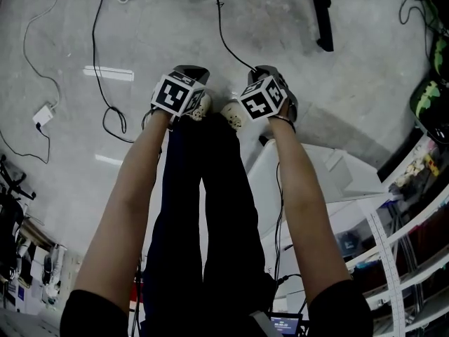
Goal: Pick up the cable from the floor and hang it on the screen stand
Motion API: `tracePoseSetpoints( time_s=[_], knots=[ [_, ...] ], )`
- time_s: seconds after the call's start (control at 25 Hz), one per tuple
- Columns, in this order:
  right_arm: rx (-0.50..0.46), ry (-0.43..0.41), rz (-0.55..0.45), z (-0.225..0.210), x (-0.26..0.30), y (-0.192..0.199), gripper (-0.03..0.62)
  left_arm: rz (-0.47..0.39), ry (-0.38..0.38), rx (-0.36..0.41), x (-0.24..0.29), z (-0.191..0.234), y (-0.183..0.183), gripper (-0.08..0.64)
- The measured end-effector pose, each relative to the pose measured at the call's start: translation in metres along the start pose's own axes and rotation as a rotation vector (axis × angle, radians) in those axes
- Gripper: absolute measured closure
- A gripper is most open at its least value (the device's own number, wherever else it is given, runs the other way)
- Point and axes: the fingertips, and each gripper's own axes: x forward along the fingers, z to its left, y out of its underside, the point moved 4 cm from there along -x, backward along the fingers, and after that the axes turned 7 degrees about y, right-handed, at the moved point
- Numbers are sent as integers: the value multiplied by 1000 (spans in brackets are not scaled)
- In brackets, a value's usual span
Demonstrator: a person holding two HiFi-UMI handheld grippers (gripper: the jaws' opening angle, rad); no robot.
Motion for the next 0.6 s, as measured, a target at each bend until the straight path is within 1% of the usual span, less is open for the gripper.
tracePoseSetpoints(
  time_s=[0.32,0.6],
  knots=[
    [63,0,4,-6,-75,4,532,22,-11,58,-43,-51,-28,552],
    [94,-34,-3,0,-134,-1,532,19,-18,59,-75,-92,-45,552]
  ],
)
